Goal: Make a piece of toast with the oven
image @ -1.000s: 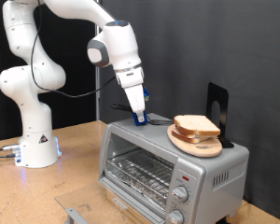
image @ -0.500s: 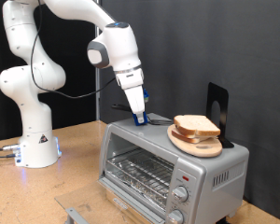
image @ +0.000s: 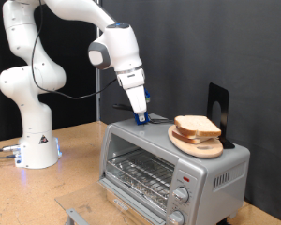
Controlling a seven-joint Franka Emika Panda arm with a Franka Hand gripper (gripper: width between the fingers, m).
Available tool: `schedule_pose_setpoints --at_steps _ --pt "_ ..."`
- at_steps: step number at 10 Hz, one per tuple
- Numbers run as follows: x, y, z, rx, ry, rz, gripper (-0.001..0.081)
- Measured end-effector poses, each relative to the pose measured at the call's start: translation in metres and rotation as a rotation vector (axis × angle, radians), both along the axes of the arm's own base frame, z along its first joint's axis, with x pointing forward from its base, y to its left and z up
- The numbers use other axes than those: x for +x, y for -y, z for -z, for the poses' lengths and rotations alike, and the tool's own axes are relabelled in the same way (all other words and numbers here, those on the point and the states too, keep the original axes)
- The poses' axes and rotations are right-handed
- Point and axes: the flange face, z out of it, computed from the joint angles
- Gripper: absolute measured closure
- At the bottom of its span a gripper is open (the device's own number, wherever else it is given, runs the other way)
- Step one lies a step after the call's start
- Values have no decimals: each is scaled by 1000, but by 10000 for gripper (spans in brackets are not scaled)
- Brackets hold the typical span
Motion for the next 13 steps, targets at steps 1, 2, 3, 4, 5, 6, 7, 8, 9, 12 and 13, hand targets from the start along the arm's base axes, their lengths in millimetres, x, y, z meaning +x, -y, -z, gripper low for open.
schedule_pose_setpoints --at_steps 1,2,3,4,5,6,7,8,9,12,13 --pt "0 -1 0 0 1 1 369" --pt "-1 -2 0 0 1 0 369" --pt "-1 -3 0 6 -1 3 369" --pt "-2 -6 -1 28 -5 7 370" --pt "-4 -11 -7 63 -1 5 370" --pt "-5 -15 -16 98 5 2 373" --pt "-6 -18 -28 122 1 -1 373" --pt "-8 -19 -41 132 -24 -15 374" --pt "-11 -18 -50 140 -53 -26 374" --pt "-5 -9 -51 223 44 113 374" --pt "-5 1 -54 263 84 194 374"
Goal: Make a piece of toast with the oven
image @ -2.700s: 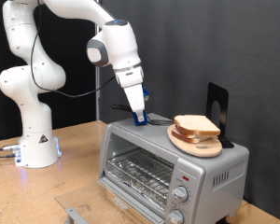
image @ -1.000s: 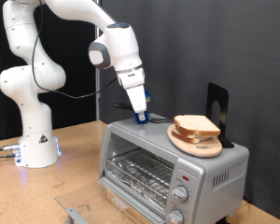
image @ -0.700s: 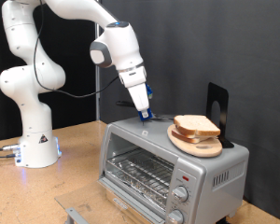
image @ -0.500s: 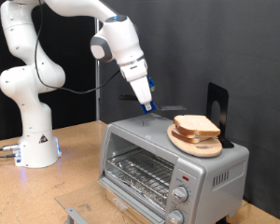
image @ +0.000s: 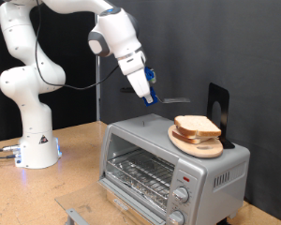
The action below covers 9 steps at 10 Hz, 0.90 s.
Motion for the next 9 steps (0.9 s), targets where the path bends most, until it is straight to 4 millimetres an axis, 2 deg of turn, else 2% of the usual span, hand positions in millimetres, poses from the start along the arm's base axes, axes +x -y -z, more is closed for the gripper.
schedule_pose_setpoints --at_steps 5,8,9 --pt "-8 82 -2 31 6 219 375" --pt "-10 133 -10 61 34 260 375" --pt "-12 142 -12 68 29 254 375"
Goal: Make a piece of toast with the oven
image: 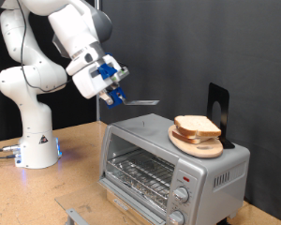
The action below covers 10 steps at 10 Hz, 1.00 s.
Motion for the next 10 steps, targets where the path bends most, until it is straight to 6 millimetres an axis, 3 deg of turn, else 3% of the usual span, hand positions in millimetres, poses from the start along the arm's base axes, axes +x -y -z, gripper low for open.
schedule_pose_setpoints --at_steps 4,10 --pt "6 -4 10 -60 -53 -65 375" --pt "66 -2 26 -106 -72 -62 375"
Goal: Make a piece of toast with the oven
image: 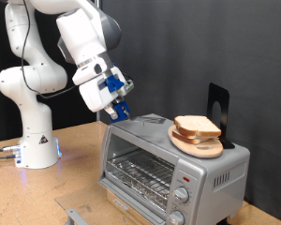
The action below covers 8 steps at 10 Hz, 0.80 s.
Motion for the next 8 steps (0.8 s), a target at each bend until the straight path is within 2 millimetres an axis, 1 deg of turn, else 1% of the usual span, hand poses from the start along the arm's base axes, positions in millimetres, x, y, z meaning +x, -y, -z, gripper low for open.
schedule_pose_setpoints --at_steps 2,4,8 --pt "11 -3 7 -5 -11 -6 375" --pt "20 -5 10 -11 2 -11 375" --pt "28 -11 10 -7 5 -18 375"
